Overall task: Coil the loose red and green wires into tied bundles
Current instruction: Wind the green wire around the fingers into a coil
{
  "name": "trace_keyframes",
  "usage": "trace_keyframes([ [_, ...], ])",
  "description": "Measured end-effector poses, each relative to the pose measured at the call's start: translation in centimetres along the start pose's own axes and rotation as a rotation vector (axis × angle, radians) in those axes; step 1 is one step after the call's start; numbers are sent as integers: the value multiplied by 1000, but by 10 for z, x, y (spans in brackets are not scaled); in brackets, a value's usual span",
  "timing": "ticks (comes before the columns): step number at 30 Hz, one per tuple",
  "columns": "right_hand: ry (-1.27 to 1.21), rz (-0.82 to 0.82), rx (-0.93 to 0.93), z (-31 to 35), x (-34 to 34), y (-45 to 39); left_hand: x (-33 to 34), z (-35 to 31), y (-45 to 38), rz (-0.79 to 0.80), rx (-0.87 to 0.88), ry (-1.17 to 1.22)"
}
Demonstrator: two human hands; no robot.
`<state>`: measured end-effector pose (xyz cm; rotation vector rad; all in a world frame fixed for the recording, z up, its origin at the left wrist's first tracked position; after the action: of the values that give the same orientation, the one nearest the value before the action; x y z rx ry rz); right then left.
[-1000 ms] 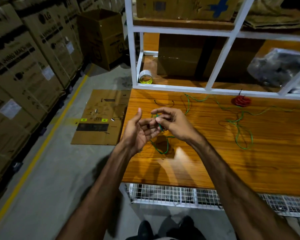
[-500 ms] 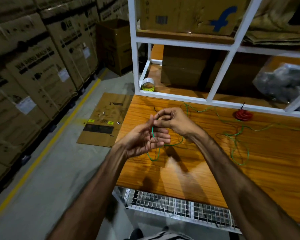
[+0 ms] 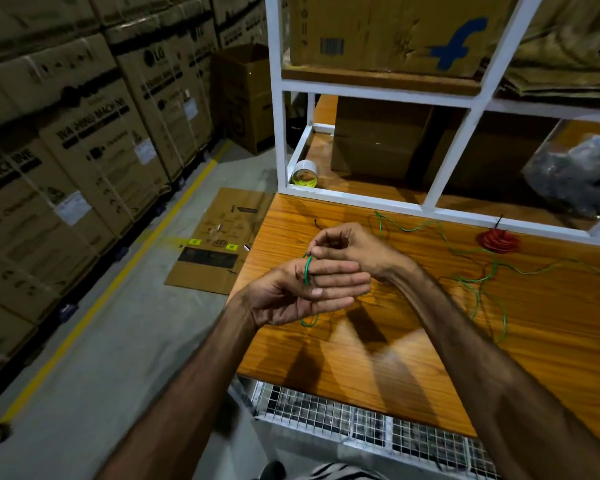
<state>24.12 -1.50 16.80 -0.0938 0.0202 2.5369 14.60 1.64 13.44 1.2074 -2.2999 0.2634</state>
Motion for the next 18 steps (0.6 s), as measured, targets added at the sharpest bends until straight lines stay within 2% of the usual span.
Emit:
trace_keyframes([
  [3,88,32,-2,2,2,-1,-1,3,2,37,-18,-73],
  [7,207,51,-21,4,0,-6,4,11,4,116,-134,41],
  [12,236,141,35,7,5,-7,16,19,1,186,-227,155],
  [15,250,251,66,10,18,-10,14,24,-1,181,-228,210],
  [18,184,279,117,5,19,-11,10,22,0,156,-204,205],
])
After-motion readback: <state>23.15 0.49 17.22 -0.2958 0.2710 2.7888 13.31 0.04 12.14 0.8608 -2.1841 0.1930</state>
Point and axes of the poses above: each hand's wrist, its own y-axis away from the middle knuckle, its own x-axis out of the palm, z = x × y, the point moved 9 cm from there along -y, towards the middle knuckle, and after that the axes turned 15 degrees about -y, right-handed, at the moved point
